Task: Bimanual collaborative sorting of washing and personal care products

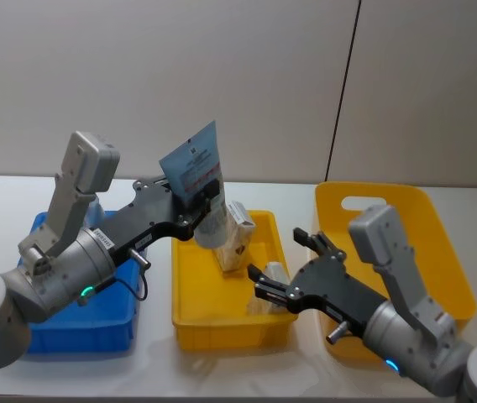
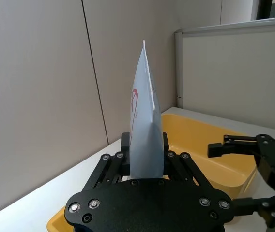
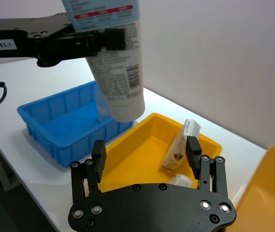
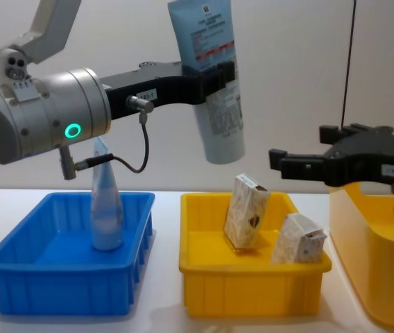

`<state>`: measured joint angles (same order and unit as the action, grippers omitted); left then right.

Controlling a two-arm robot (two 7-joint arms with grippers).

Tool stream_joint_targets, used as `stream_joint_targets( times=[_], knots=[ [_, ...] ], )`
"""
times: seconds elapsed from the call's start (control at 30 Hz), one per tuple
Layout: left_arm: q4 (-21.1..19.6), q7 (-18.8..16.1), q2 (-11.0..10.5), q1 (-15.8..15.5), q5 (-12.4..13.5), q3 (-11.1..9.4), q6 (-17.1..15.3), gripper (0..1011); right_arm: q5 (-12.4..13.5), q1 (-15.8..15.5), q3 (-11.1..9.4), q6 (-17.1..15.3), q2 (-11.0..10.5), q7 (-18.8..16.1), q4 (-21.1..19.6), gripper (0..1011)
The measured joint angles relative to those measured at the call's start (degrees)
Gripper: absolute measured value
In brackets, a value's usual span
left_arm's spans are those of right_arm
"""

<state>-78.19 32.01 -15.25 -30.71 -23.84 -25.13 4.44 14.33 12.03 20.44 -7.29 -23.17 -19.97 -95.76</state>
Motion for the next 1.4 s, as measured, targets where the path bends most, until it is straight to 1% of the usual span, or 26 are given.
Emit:
stream_joint_targets(
  times=[0.27, 0.33, 0.37, 0.47, 0.57, 0.8, 0.87, 1.2, 1.4],
  knots=[
    [0.04, 0.00, 0.03, -0.03, -0.01, -0.04, 0.00, 276, -1.21, 5.07, 2.81, -0.51, 0.13, -3.10, 3.55, 1004],
    [0.04, 0.00, 0.04, -0.04, -0.01, -0.06, 0.00, 276, -1.47, 5.87, 3.31, -0.56, 0.24, -3.52, 4.14, 1004],
    [0.04, 0.00, 0.04, -0.04, -0.02, -0.06, 0.00, 276, -1.68, 6.83, 3.86, -0.59, 0.38, -3.92, 4.84, 1004],
    [0.04, 0.00, 0.05, -0.06, -0.03, -0.07, 0.00, 276, -2.07, 7.98, 4.54, -0.66, 0.59, -4.56, 5.84, 1004],
    [0.04, -0.01, 0.08, -0.07, -0.03, -0.08, 0.00, 276, -2.78, 10.06, 5.81, -0.76, 1.08, -5.46, 7.56, 1004],
    [0.04, -0.01, 0.06, -0.10, -0.03, -0.08, 0.00, 276, -4.11, 13.10, 7.60, -0.80, 2.08, -6.49, 10.29, 1004],
    [0.04, -0.01, 0.07, -0.10, -0.03, -0.08, 0.00, 276, -4.73, 14.50, 8.36, -0.79, 2.67, -6.78, 11.53, 1004],
    [0.03, -0.01, 0.06, -0.09, -0.03, -0.07, 0.00, 276, -6.68, 17.99, 9.95, -0.48, 4.61, -7.23, 15.19, 1004],
    [0.03, -0.01, 0.07, -0.09, -0.03, -0.07, 0.00, 276, -7.63, 19.55, 10.45, -0.15, 5.80, -7.18, 17.09, 1004]
  ],
)
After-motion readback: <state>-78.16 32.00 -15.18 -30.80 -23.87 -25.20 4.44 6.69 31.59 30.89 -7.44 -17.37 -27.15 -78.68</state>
